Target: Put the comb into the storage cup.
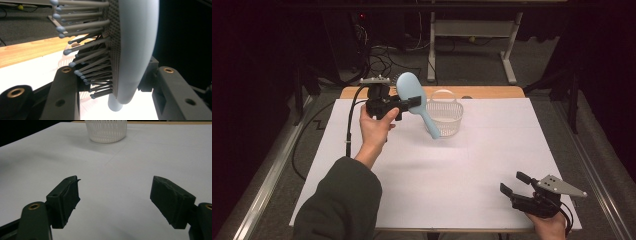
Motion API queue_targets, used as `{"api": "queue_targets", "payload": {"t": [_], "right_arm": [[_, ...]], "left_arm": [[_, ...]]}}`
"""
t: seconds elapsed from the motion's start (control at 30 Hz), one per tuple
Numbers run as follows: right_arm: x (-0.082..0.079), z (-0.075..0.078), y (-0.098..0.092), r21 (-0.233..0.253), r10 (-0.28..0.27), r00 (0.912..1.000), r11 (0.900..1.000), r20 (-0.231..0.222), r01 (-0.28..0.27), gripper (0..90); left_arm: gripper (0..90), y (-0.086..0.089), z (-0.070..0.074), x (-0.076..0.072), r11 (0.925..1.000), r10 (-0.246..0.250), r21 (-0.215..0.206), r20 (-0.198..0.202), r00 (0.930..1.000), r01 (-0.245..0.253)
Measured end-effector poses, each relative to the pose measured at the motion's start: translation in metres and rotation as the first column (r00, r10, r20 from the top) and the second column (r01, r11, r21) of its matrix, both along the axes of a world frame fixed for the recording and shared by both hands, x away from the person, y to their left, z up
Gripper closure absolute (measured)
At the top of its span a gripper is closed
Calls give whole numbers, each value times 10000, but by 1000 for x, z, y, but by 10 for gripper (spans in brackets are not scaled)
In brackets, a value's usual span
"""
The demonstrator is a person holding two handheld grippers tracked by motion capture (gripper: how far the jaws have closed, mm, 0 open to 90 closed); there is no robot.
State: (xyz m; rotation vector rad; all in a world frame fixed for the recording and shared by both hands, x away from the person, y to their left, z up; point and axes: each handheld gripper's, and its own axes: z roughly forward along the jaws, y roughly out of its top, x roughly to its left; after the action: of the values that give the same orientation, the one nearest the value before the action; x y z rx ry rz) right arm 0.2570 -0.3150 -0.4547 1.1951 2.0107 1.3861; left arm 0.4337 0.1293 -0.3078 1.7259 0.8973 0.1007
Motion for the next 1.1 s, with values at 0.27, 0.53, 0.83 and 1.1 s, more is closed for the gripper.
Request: {"api": "queue_targets", "payload": {"t": [0.27,0.53,0.83,1.1], "right_arm": [[0,0,0,-19,31,10000,10000,21,-31,238],[0,0,0,-16,23,10000,10000,44,-22,238],[-1,0,0,20,26,10000,10000,40,-26,238],[-1,0,0,6,47,10000,10000,64,-47,238]], "left_arm": [[560,-5,4,8,10000,83,-37,-13,10000,-83],[560,-8,9,16,9995,275,-161,74,9996,-274],[560,-15,13,26,9992,388,-51,92,9992,-388],[560,-18,10,35,9975,656,-252,45,9978,-655]]}}
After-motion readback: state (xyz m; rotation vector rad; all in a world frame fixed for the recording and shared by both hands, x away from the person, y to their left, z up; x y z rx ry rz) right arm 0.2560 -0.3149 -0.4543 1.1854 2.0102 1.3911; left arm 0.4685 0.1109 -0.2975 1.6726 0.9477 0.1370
